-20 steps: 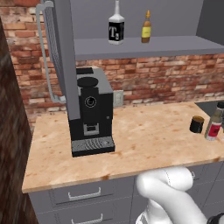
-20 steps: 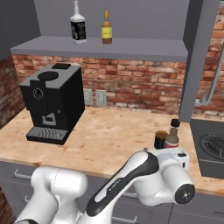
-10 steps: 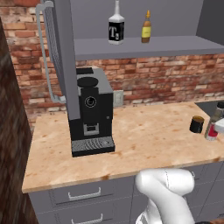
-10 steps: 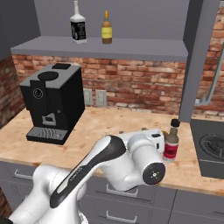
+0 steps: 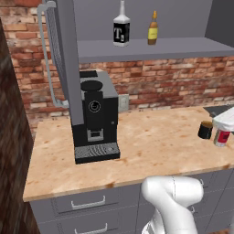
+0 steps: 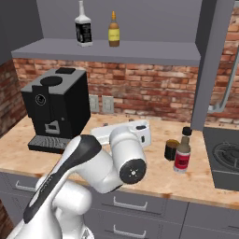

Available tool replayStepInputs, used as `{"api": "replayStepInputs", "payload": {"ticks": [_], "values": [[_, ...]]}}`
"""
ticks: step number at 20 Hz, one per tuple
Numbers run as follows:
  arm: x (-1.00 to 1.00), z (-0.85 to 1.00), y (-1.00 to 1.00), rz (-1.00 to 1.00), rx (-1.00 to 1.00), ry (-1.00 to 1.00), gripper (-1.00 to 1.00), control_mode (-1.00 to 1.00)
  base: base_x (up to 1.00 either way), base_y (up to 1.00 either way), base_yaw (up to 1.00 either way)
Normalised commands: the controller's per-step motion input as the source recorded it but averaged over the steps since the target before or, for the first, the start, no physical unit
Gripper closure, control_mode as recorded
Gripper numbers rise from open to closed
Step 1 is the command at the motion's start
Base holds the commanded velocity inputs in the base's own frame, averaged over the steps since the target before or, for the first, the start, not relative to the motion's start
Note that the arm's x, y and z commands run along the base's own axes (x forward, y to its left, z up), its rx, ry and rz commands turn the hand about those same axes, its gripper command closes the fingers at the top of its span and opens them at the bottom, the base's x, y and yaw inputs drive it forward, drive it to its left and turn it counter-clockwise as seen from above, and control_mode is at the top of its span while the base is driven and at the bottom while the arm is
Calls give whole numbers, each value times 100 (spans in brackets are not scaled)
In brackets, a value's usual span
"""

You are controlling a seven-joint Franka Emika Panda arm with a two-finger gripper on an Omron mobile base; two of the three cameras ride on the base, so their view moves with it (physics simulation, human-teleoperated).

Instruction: Pick the syrup bottle and honey bottle from the cabinet and place them next to the mug.

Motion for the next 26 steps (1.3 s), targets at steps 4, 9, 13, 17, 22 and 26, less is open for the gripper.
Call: {"api": "replayStepInputs", "payload": {"ticks": [4, 9, 13, 17, 22, 26], "values": [[-8, 78, 28, 0, 0, 0, -100, -100, 0, 0, 0], [-11, 79, 20, 0, 0, 0, -100, -100, 0, 0, 0], [-12, 78, 21, 0, 0, 0, -100, -100, 0, 0, 0], [-18, 76, 19, 0, 0, 0, -100, -100, 0, 0, 0], [-20, 68, 21, 0, 0, 0, -100, -100, 0, 0, 0], [-2, 46, 19, 0, 0, 7, -100, -100, 0, 0, 0]]}}
